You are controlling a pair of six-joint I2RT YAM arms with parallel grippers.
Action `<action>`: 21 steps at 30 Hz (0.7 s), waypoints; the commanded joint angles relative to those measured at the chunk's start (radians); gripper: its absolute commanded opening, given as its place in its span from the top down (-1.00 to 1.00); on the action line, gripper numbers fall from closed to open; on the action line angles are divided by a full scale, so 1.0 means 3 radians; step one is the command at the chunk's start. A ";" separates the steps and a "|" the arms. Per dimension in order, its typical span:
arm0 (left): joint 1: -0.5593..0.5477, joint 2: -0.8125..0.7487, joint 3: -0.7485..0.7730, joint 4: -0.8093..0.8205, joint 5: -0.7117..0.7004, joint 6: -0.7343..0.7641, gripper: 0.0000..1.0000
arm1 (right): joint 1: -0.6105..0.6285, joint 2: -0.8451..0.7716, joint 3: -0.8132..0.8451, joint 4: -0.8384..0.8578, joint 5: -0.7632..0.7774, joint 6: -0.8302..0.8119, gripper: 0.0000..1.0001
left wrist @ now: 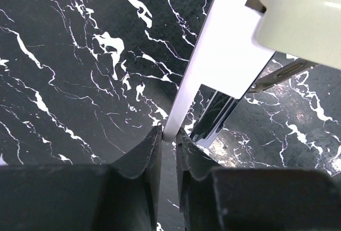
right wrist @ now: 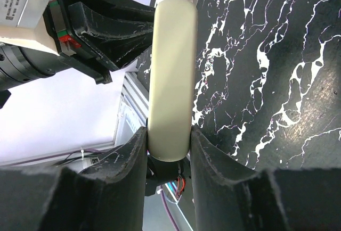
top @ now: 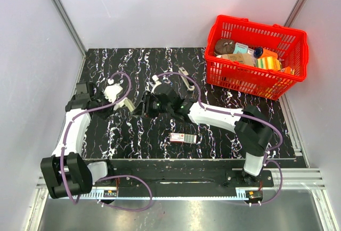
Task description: Unload the staples from the stapler
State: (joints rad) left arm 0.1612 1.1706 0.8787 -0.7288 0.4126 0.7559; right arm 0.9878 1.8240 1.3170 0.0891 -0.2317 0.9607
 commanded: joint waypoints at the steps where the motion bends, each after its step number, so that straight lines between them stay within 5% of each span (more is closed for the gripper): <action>1: 0.0000 -0.0149 -0.0081 0.0481 -0.0398 0.0205 0.96 | -0.0010 -0.0144 -0.0008 0.0148 -0.0194 -0.0190 1.00; 13: -0.0634 -0.0721 -0.1042 0.1886 -0.1476 0.0947 1.00 | -0.0025 -0.0164 -0.0202 0.0214 -0.0306 -0.0798 1.00; 21: -0.0834 -0.1104 -0.1532 0.2822 -0.1549 0.1279 1.00 | -0.0025 -0.0261 -0.0402 0.0276 -0.0266 -0.1238 1.00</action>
State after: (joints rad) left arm -0.0772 0.9028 0.4702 -0.1562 0.0814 1.0348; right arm 0.9871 1.8233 1.2125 0.1509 -0.2901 0.6796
